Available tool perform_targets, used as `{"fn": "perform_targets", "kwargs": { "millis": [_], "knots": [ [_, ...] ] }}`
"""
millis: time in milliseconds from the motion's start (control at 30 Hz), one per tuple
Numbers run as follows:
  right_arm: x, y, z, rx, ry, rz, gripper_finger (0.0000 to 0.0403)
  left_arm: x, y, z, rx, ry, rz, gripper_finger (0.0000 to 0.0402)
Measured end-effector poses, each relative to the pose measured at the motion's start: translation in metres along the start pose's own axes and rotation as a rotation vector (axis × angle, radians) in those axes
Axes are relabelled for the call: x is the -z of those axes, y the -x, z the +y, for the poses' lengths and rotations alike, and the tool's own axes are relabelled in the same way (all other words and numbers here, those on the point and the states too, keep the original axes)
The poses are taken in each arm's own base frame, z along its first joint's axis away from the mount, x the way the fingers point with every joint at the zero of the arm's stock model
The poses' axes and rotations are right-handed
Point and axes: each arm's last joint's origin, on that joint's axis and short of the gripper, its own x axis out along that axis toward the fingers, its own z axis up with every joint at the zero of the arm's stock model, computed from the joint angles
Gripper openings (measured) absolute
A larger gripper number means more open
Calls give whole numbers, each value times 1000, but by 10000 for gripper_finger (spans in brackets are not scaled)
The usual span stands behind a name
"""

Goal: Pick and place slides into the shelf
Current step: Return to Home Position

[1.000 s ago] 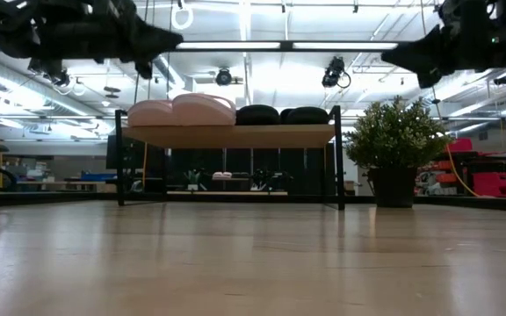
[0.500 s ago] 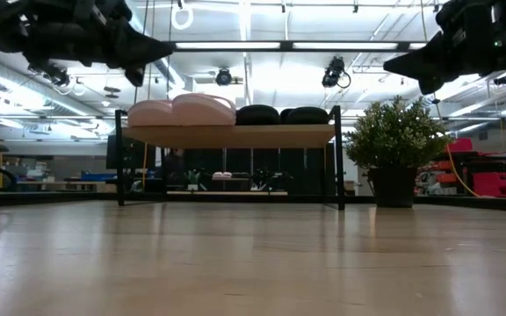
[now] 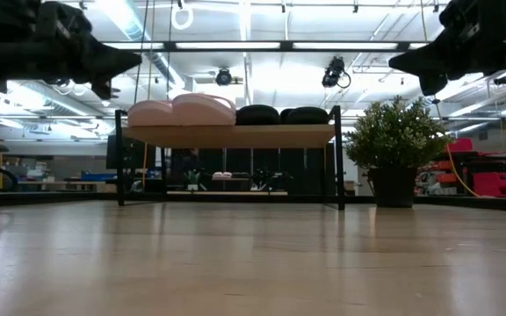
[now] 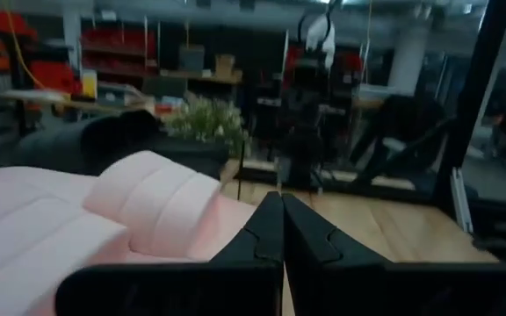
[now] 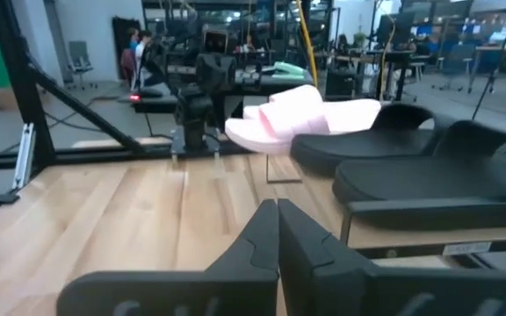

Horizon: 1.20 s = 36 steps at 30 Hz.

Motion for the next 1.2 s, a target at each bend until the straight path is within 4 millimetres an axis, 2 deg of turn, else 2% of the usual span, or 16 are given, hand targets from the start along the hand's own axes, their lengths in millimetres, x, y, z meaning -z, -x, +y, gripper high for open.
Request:
{"fn": "perform_targets", "kwargs": {
  "millis": [133, 333, 933, 1200],
  "knots": [
    [-2, 0, -1, 18, -1, -18, 0, 6, 8, 0, -11, 17, -73, 1],
    [-2, 0, -1, 21, -2, -18, 0, 24, 12, 1, -53, 89, -20, 1],
    [3, -1, 7, -21, -26, 11, 0, 27, 8, -26, -6, 100, -20, 1],
    [5, 0, 12, -27, 0, 21, 0, 27, 8, -32, 20, 81, -22, 1]
  ]
}}
